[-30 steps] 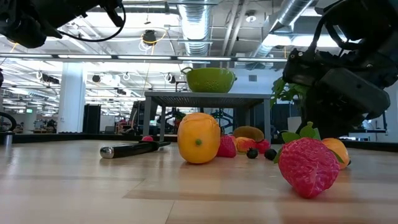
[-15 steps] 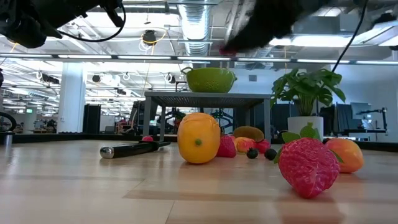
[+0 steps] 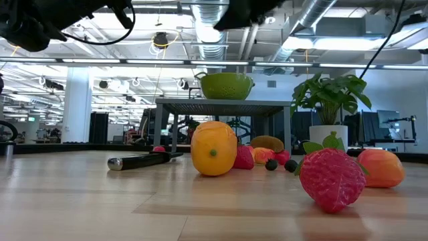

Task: Pick & Place Fruit
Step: Put the raspberry into the green strainer bowl on the shelf

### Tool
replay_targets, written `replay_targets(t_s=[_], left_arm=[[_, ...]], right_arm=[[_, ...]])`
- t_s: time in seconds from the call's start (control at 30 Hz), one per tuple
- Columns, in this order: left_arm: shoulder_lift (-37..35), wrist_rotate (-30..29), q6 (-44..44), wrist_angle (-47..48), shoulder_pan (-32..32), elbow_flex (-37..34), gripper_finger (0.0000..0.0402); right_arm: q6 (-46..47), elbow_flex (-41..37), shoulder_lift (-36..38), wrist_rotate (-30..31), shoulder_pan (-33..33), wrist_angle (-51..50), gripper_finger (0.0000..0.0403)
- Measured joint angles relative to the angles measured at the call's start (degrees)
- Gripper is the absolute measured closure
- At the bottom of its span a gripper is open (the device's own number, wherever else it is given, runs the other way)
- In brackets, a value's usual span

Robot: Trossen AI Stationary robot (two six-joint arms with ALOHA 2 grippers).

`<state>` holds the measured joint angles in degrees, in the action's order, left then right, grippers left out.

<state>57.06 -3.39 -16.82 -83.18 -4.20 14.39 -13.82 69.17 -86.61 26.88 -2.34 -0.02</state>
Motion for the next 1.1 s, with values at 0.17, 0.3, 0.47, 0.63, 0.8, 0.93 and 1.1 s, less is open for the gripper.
replay_targets(t_s=[0.17,0.3,0.47,0.63,0.8,0.93,1.1], left_arm=[[0.0,0.1,0.0,0.0,0.0,0.0,0.0296],[0.0,0.2,0.0,0.0,0.0,0.0,0.0296],[0.0,0.2,0.0,0.0,0.0,0.0,0.0296],[0.0,0.1,0.0,0.0,0.0,0.0,0.0296],[0.0,0.1,0.0,0.0,0.0,0.0,0.0296],[0.0,-0.1,0.0,0.0,0.0,0.0,0.0296],[0.0,-0.1,0.0,0.0,0.0,0.0,0.0296]], right_arm=[[5.2,0.0,0.0,-0.9,-7.8,-4.1,0.0305],[8.9,0.1,-1.0,-3.0,-12.6,-8.5,0.0304],[12.0,0.1,-1.4,-3.7,-16.3,-13.2,0.0304],[12.6,0.1,-2.0,-4.6,-18.2,-14.1,0.0304],[12.8,0.0,-2.9,-4.7,-18.1,-15.6,0.0304],[12.6,0.1,-2.6,-4.5,-18.1,-14.8,0.0304],[12.3,0.1,-2.7,-4.5,-18.1,-14.4,0.0283]])
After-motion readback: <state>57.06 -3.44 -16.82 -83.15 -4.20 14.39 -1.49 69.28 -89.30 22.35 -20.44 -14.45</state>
